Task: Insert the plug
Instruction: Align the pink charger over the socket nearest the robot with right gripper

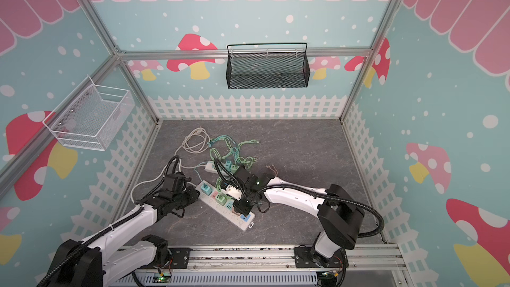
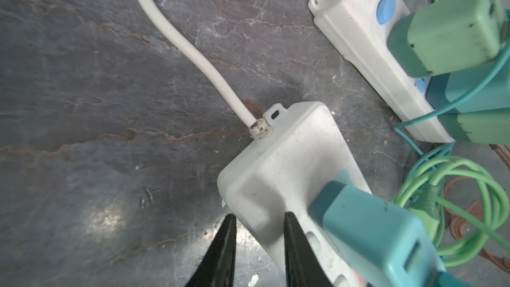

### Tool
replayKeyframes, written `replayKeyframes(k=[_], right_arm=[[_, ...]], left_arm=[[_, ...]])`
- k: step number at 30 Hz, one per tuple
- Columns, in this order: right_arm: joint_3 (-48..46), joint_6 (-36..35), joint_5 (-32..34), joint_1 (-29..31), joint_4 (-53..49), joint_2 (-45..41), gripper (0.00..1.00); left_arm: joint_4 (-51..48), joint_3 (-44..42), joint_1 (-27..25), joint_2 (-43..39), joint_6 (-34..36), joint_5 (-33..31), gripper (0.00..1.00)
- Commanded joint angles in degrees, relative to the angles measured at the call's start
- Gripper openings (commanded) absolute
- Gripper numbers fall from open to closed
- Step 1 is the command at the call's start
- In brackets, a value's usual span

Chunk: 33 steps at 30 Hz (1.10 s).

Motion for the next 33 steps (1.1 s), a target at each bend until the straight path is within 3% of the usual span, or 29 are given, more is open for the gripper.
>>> replayKeyframes(k=[1,11,33], right_arm=[[0.5,0.6,4.6,0.2,-0.8,2.3,0.00],[0.7,0.7,4.8,0.3,-0.7,2.8,0.00],[-0.5,0.5,11.7,3.1,-2.3,4.5,0.00]], left_arm=[[-0.6,-1.2,0.3,0.2,0.8,0.2,0.28],[-0.6,-1.2,0.3,0.1,0.6,0.4,0.27],[-0.4,-1.6,0.4,0.3,0.6,0.5,0.27]])
